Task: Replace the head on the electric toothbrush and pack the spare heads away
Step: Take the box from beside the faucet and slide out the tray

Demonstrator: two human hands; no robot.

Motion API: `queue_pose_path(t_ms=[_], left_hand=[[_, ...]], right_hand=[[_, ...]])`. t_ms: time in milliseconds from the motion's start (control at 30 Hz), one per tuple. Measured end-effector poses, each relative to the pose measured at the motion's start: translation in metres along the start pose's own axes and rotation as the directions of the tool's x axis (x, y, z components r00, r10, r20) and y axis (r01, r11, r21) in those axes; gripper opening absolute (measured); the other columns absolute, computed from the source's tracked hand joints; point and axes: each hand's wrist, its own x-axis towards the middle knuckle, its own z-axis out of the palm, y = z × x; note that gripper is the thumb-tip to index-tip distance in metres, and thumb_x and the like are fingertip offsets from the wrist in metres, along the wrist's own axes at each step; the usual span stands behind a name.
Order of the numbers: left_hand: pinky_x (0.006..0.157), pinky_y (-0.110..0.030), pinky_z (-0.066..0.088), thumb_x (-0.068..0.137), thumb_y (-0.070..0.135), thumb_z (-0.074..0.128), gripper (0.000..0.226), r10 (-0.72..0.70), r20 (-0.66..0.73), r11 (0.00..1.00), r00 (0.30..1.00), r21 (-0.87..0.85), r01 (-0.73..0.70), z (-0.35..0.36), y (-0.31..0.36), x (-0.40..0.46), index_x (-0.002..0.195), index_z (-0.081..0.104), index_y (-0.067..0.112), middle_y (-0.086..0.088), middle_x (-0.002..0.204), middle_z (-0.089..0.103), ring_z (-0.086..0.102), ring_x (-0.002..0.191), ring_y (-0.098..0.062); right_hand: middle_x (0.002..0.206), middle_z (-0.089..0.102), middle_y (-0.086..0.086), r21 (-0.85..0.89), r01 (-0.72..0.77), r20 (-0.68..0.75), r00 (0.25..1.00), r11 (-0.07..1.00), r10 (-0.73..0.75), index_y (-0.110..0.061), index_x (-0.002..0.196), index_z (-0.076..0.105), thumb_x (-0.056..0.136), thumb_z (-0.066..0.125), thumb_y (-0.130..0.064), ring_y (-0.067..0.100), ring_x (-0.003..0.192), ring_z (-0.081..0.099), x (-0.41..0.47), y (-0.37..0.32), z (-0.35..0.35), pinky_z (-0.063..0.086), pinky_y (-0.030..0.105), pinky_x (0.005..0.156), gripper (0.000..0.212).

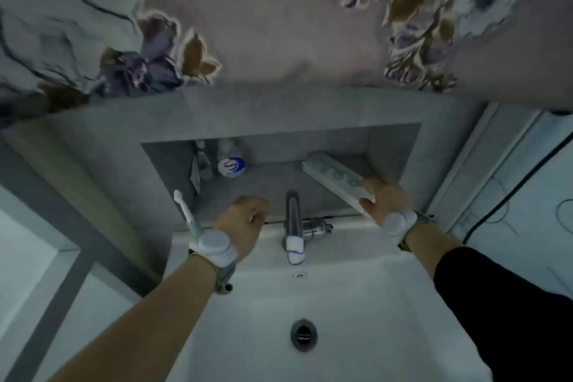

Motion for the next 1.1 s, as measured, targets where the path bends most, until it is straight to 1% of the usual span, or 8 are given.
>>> queue_pose_path(t_ms=[133,233,400,567,700,833,967,1100], left_hand=[[0.096,-0.022,0.038,0.092,0.012,0.052,0.027,0.071,-0.051,0.996,0.996,0.058,-0.068,0.020,-0.031,0.016,0.116,0.063,0.016,-0.004,0.125,0.058,0.056,0.114,-0.023],[0.097,-0.026,0.041,0.091,0.013,0.053,0.026,0.116,-0.078,0.991,0.990,0.069,-0.111,0.033,-0.048,0.021,0.115,0.064,0.016,-0.005,0.124,0.059,0.057,0.114,-0.024],[0.092,-0.026,0.041,0.091,0.013,0.054,0.026,0.154,-0.115,0.984,0.981,0.105,-0.143,0.050,-0.063,0.027,0.115,0.064,0.015,-0.007,0.124,0.059,0.057,0.112,-0.027],[0.089,-0.021,0.037,0.091,0.008,0.052,0.027,0.193,-0.108,0.975,0.975,0.128,-0.179,0.059,-0.069,0.027,0.115,0.063,0.011,-0.009,0.125,0.058,0.057,0.113,-0.028],[0.084,-0.021,0.038,0.091,0.010,0.053,0.025,0.235,-0.133,0.964,0.963,0.158,-0.214,0.065,-0.073,0.026,0.113,0.064,0.013,-0.009,0.122,0.059,0.058,0.108,-0.028],[0.082,-0.019,0.036,0.092,0.015,0.053,0.023,0.222,-0.150,0.972,0.963,0.109,-0.208,0.072,-0.075,0.019,0.112,0.064,0.013,-0.007,0.121,0.060,0.058,0.107,-0.025],[0.080,-0.015,0.035,0.090,0.014,0.056,0.020,0.199,-0.200,0.980,0.959,0.037,-0.196,0.081,-0.080,-0.002,0.106,0.067,0.010,-0.008,0.117,0.063,0.059,0.104,-0.024],[0.085,-0.019,0.036,0.090,0.016,0.056,0.022,0.181,-0.195,0.983,0.964,0.045,-0.176,0.089,-0.082,-0.032,0.109,0.067,0.016,-0.003,0.118,0.060,0.057,0.106,-0.021]], right_hand=[[0.144,0.035,0.013,-0.057,-0.080,0.038,0.996,0.995,0.082,-0.019,0.141,0.034,0.088,0.059,-0.034,0.035,0.127,0.043,0.029,0.008,0.028,0.041,0.038,0.101,0.060],[0.145,0.033,0.013,-0.137,-0.141,0.040,0.988,0.981,0.147,-0.017,0.145,0.026,0.085,0.062,-0.044,0.034,0.131,0.037,0.041,0.012,0.047,0.036,0.038,0.104,0.075],[0.150,0.031,0.012,-0.162,-0.185,0.012,0.982,0.969,0.190,-0.016,0.143,0.026,0.075,0.060,-0.063,0.033,0.140,0.027,0.054,0.023,0.068,0.029,0.042,0.112,0.090],[0.138,0.041,0.018,-0.193,-0.201,-0.084,0.979,0.960,0.188,-0.015,0.137,0.032,0.076,0.062,-0.059,0.038,0.125,0.040,0.055,0.023,0.076,0.038,0.043,0.105,0.081],[0.134,0.042,0.019,-0.207,-0.161,-0.146,0.980,0.965,0.133,-0.016,0.136,0.033,0.073,0.062,-0.063,0.039,0.121,0.042,0.049,0.019,0.076,0.039,0.043,0.100,0.085],[0.131,0.044,0.019,-0.188,-0.148,-0.236,0.967,0.971,0.101,-0.011,0.131,0.037,0.073,0.066,-0.059,0.037,0.119,0.044,0.035,0.013,0.077,0.040,0.041,0.097,0.081],[0.127,0.045,0.019,-0.070,-0.138,-0.325,0.940,0.988,0.108,-0.011,0.128,0.039,0.073,0.069,-0.054,0.038,0.117,0.045,0.003,0.016,0.077,0.042,0.045,0.097,0.076],[0.130,0.042,0.021,0.007,-0.149,-0.339,0.930,0.989,0.143,-0.010,0.131,0.037,0.074,0.071,-0.048,0.040,0.122,0.041,-0.045,0.025,0.077,0.038,0.045,0.100,0.077]])
